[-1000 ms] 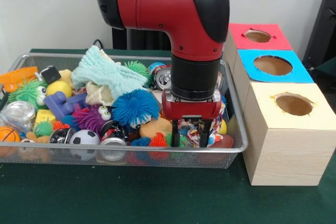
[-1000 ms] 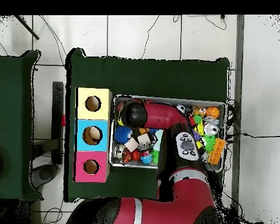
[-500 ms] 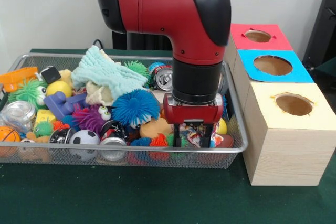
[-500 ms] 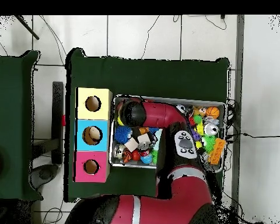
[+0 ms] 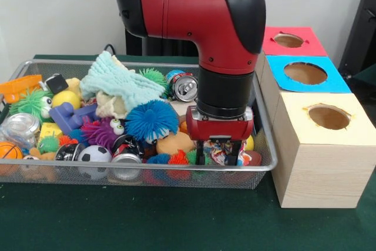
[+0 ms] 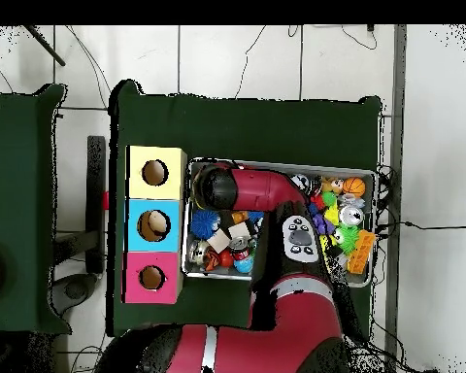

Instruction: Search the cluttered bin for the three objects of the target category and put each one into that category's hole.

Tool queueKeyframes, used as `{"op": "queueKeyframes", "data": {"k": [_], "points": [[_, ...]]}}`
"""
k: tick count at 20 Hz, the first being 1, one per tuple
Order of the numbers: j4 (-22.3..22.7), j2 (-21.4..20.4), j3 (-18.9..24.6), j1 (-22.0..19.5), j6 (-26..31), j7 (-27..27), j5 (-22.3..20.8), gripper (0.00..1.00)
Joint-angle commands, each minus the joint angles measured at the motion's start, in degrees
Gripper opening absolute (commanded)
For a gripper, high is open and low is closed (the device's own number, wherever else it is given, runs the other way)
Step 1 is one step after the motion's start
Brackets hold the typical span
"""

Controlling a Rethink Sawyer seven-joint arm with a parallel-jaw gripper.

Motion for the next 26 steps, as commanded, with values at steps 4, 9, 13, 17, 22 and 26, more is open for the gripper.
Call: {"op": "queueKeyframes", "data": {"k": [4,9,13,17,22,26], "points": [[1.36,3.22,1.53,1.46,-1.28,9.64,0.71,1.00],[7.12,-3.22,-0.11,0.48,2.14,8.47,0.01,1.00],[11.75,-5.82,-0.14,-1.41,1.71,7.74,-0.52,1.00],[14.36,-6.99,0.25,-2.61,0.75,7.23,-0.83,1.00],[13.76,-5.90,0.55,-2.66,-0.35,7.44,-0.78,1.00],[12.19,-4.54,0.65,-1.78,-0.83,7.98,-0.37,1.00]]}}
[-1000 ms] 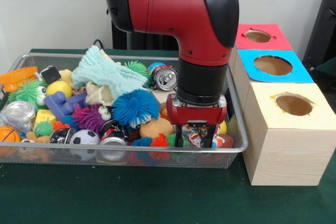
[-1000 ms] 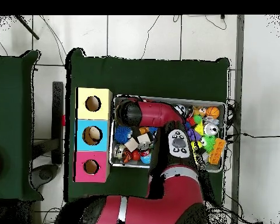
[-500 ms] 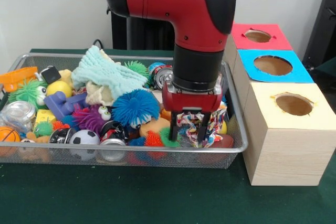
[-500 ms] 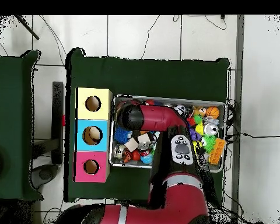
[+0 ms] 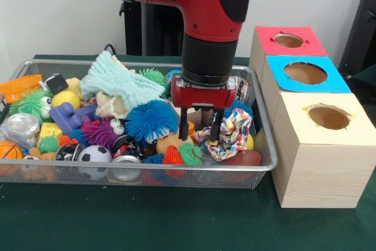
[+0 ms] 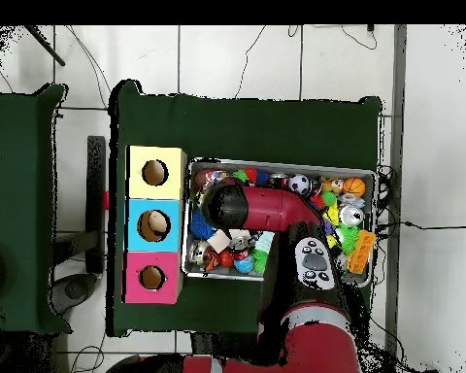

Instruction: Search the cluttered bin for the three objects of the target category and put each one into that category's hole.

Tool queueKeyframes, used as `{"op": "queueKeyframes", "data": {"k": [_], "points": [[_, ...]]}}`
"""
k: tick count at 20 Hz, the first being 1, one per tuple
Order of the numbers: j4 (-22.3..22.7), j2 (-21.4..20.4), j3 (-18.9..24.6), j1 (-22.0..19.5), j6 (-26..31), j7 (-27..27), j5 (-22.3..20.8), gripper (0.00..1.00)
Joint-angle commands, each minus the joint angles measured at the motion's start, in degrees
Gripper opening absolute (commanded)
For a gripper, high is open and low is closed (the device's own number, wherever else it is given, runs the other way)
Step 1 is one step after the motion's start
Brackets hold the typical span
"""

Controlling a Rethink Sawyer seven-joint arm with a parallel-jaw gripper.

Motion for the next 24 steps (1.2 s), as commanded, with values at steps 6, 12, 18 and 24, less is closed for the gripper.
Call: {"op": "queueKeyframes", "data": {"k": [6,12,18,24], "points": [[0.70,4.14,2.33,2.31,-1.73,10.71,1.50,1.00],[2.84,1.52,0.52,4.19,-0.25,12.47,2.72,1.00],[0.38,3.12,1.25,3.67,-0.15,10.66,3.22,1.00],[-1.78,4.04,1.49,3.53,0.67,9.91,3.49,1.00]]}}
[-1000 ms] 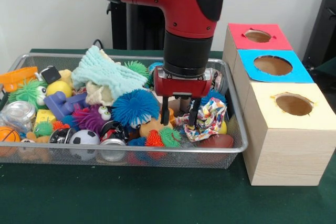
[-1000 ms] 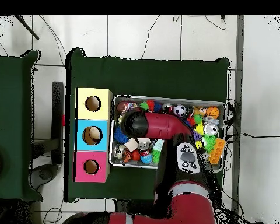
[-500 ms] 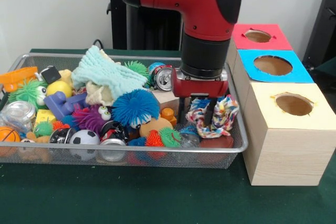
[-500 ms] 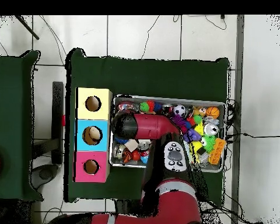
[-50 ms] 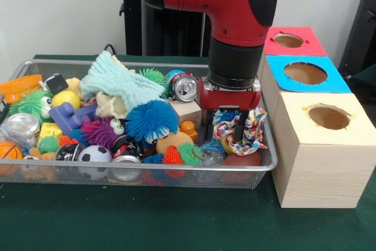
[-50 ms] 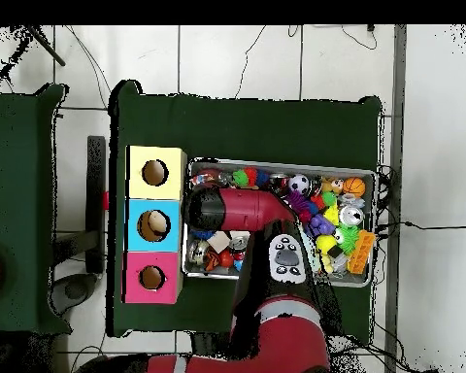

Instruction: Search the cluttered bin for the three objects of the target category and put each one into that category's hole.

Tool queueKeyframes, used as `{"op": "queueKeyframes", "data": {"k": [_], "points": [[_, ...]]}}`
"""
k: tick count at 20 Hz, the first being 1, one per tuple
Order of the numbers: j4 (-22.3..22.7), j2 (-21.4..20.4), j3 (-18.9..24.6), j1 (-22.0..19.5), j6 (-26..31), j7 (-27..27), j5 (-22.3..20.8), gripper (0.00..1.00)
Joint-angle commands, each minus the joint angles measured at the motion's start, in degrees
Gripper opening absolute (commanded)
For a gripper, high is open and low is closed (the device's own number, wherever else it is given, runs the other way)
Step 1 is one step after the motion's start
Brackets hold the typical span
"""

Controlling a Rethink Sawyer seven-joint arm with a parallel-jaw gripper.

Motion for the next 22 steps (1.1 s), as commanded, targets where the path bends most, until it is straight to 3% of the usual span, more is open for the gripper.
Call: {"op": "queueKeyframes", "data": {"k": [1,5,12,18,22], "points": [[-0.70,1.73,1.60,-0.13,1.10,10.49,2.35,1.00],[4.49,-4.38,0.04,1.52,3.83,12.47,3.33,1.00],[7.97,-10.96,-0.51,1.99,8.76,11.67,5.01,1.00],[8.02,-14.21,-1.18,2.41,14.47,10.56,6.58,1.00],[8.11,-14.72,-1.15,2.31,14.33,10.37,7.12,1.00]]}}
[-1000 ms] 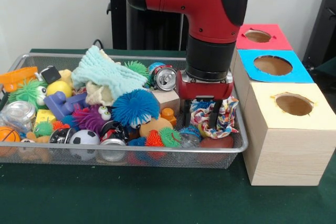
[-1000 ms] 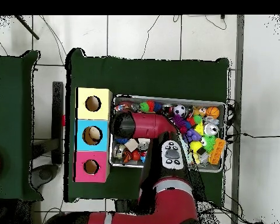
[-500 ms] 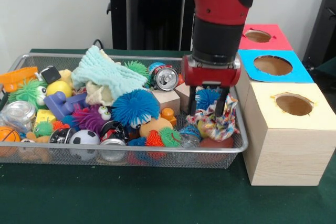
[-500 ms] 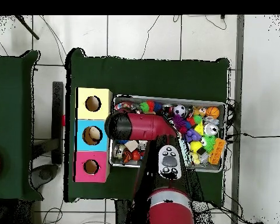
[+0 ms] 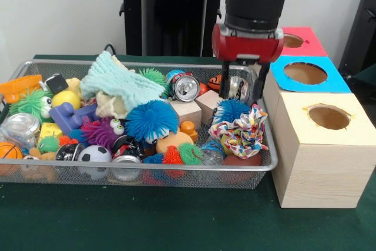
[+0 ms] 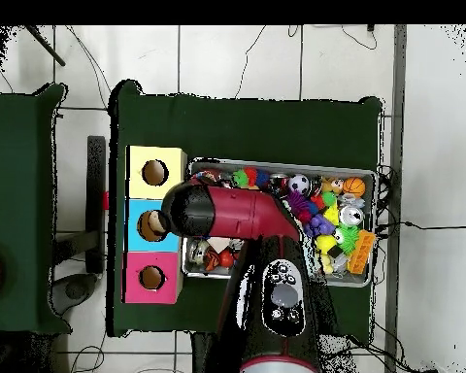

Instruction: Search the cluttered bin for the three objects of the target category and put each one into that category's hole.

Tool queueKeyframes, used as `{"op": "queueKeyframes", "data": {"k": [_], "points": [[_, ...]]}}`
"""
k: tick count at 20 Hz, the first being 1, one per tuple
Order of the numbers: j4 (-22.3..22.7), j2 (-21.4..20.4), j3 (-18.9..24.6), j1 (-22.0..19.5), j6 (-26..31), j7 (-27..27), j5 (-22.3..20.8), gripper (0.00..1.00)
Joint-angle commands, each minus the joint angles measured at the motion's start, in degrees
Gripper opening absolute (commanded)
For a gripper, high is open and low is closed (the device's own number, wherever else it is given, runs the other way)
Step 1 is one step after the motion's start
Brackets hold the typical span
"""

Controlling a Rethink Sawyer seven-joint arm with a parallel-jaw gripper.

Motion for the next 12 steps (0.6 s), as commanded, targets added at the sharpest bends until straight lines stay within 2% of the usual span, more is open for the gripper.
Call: {"op": "queueKeyframes", "data": {"k": [1,6,12], "points": [[3.69,-2.54,1.00,-0.65,7.14,10.30,2.60,1.00],[1.56,0.33,1.41,-1.60,5.06,9.44,2.17,1.00],[2.08,4.00,1.90,-2.75,-0.31,12.07,3.97,1.00]]}}
